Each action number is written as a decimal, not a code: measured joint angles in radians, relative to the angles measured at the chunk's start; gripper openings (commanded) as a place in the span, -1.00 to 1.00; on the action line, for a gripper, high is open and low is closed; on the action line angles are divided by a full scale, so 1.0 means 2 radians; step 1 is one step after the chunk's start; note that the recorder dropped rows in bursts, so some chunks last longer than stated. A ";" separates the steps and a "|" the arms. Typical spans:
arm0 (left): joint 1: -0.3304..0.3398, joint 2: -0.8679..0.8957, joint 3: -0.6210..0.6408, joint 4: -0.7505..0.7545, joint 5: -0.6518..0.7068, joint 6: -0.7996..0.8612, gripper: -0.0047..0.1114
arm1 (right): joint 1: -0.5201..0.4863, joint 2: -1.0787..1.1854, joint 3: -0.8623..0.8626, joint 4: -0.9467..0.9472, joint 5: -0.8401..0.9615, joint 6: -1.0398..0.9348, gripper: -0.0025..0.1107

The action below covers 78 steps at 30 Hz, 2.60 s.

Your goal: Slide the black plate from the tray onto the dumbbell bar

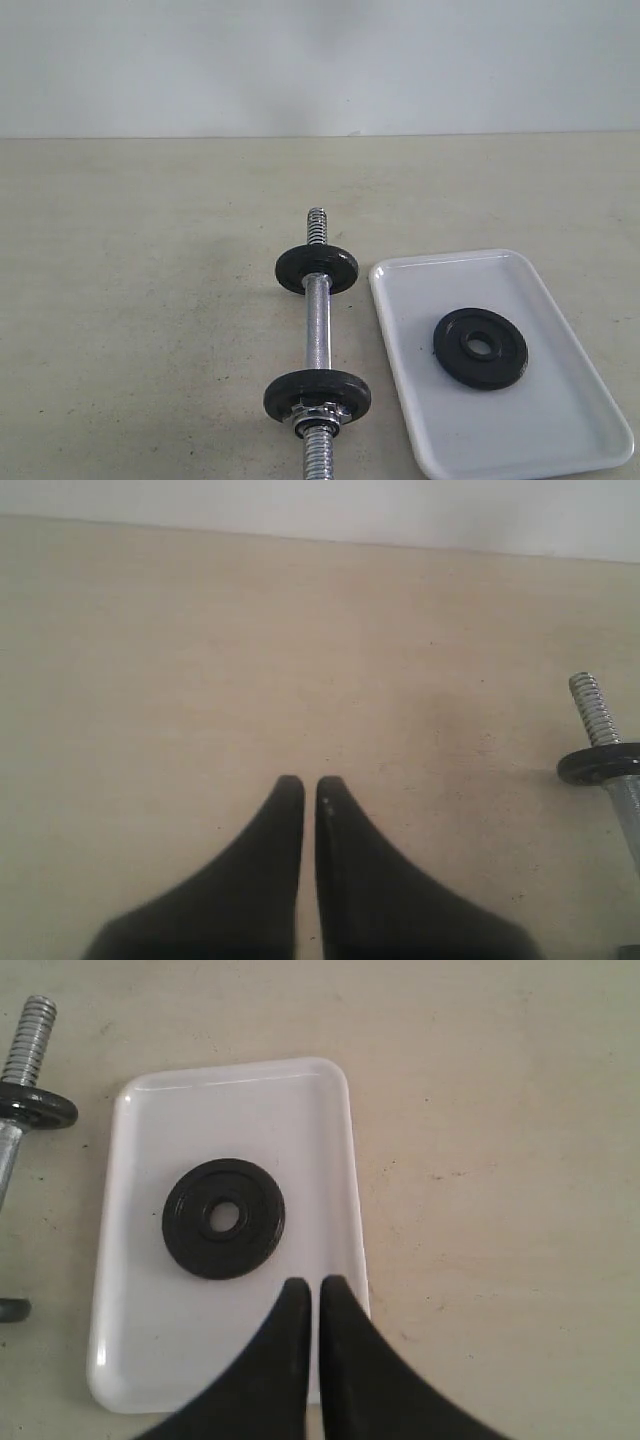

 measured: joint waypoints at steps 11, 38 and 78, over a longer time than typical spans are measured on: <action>0.000 0.022 -0.001 -0.011 -0.091 0.005 -0.84 | 0.000 0.040 0.000 0.004 -0.058 -0.001 -0.96; -0.132 0.346 0.042 -0.434 -0.082 0.298 -0.84 | 0.000 0.041 -0.001 0.197 -0.023 -0.247 -0.96; -0.323 0.600 -0.127 -0.354 -0.247 0.230 0.31 | 0.000 0.041 -0.001 0.198 0.032 -0.304 -0.96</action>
